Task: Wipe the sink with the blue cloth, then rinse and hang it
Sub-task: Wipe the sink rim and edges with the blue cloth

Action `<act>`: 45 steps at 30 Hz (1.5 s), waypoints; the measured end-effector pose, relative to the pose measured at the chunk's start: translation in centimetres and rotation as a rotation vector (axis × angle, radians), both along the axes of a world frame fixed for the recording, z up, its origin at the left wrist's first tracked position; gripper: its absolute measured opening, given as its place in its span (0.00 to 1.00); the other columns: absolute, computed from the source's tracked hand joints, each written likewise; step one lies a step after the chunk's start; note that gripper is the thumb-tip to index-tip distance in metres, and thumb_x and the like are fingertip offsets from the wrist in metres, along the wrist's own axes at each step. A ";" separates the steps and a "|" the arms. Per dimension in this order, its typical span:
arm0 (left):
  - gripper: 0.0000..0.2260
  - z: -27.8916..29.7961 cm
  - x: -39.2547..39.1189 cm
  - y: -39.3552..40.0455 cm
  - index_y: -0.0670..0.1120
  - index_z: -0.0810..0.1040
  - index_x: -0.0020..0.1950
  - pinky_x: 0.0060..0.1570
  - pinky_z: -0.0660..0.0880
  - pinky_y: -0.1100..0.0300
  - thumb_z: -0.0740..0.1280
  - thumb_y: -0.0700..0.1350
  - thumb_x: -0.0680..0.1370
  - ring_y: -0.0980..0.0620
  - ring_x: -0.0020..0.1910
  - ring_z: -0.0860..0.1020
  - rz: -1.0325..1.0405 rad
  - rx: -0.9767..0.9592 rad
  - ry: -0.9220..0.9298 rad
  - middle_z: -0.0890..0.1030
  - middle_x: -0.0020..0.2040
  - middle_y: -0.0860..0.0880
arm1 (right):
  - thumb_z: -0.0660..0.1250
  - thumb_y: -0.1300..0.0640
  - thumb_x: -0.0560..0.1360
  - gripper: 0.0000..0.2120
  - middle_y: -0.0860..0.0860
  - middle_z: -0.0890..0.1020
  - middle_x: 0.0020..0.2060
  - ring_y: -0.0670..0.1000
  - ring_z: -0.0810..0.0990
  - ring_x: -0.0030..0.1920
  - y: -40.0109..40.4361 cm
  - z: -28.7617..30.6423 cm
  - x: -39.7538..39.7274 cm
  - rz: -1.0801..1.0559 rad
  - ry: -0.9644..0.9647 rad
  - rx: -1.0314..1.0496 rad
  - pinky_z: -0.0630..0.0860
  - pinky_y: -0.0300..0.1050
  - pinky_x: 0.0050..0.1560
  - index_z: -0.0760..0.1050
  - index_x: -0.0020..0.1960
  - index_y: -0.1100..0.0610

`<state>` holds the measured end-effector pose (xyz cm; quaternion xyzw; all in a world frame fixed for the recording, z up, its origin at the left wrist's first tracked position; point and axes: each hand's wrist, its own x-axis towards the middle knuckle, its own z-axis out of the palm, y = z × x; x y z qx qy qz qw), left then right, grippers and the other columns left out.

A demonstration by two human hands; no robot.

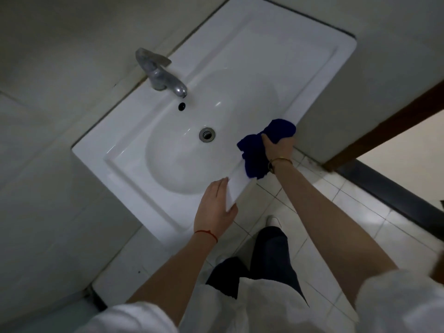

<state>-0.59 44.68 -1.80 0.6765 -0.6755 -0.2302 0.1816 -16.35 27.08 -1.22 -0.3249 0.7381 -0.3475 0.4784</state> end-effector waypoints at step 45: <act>0.30 -1.0 -13.5 -22.1 0.36 0.71 0.71 0.67 0.71 0.54 0.75 0.41 0.71 0.45 0.61 0.75 -0.076 -0.180 0.046 0.78 0.63 0.40 | 0.66 0.43 0.76 0.42 0.61 0.64 0.71 0.59 0.68 0.69 -19.8 1.9 -11.9 -0.013 0.187 0.098 0.65 0.49 0.70 0.50 0.75 0.67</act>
